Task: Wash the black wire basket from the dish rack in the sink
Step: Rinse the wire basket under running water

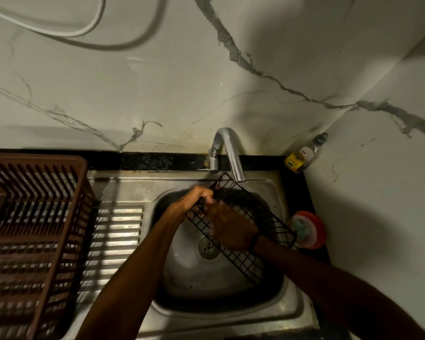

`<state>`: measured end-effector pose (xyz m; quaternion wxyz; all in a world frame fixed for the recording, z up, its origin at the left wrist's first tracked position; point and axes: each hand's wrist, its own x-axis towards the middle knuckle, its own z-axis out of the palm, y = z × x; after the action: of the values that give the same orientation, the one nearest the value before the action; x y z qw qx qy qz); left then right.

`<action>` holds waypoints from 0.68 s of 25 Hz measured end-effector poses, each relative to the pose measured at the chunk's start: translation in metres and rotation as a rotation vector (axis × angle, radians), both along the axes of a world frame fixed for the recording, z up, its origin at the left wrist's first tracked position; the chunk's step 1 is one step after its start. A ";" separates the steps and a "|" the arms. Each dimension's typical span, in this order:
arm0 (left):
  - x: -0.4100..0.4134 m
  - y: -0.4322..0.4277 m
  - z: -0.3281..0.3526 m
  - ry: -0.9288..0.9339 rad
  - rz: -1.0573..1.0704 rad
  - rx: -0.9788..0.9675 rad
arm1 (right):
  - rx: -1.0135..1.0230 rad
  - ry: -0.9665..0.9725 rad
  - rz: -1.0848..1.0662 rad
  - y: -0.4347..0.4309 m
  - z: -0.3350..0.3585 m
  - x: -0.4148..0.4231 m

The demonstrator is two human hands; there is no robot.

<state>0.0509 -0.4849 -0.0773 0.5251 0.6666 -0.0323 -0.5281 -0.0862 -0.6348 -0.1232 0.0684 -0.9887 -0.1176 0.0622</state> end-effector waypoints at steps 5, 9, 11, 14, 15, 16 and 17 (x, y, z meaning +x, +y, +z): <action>-0.002 0.001 0.007 0.014 -0.047 -0.045 | 0.076 -0.031 -0.165 0.010 -0.004 -0.003; -0.002 -0.006 0.009 0.031 -0.013 -0.016 | 0.080 -0.032 -0.145 0.001 -0.007 -0.004; -0.002 -0.008 0.015 0.055 -0.001 -0.013 | 0.139 -0.007 -0.299 0.004 -0.004 0.003; -0.002 -0.009 0.015 0.026 -0.012 -0.017 | 0.032 -0.021 -0.077 0.009 -0.013 -0.004; -0.001 -0.009 0.015 0.012 -0.017 -0.024 | 0.051 -0.033 -0.106 0.005 -0.012 -0.002; -0.001 -0.007 0.016 0.011 -0.015 -0.021 | 0.078 -0.036 -0.213 0.001 -0.011 0.001; -0.001 -0.006 0.017 0.025 -0.008 -0.029 | 0.095 -0.039 -0.305 0.001 -0.011 0.003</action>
<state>0.0504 -0.4912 -0.0601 0.5330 0.6520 -0.0363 -0.5380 -0.0834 -0.6335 -0.1338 0.1213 -0.9918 0.0298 0.0261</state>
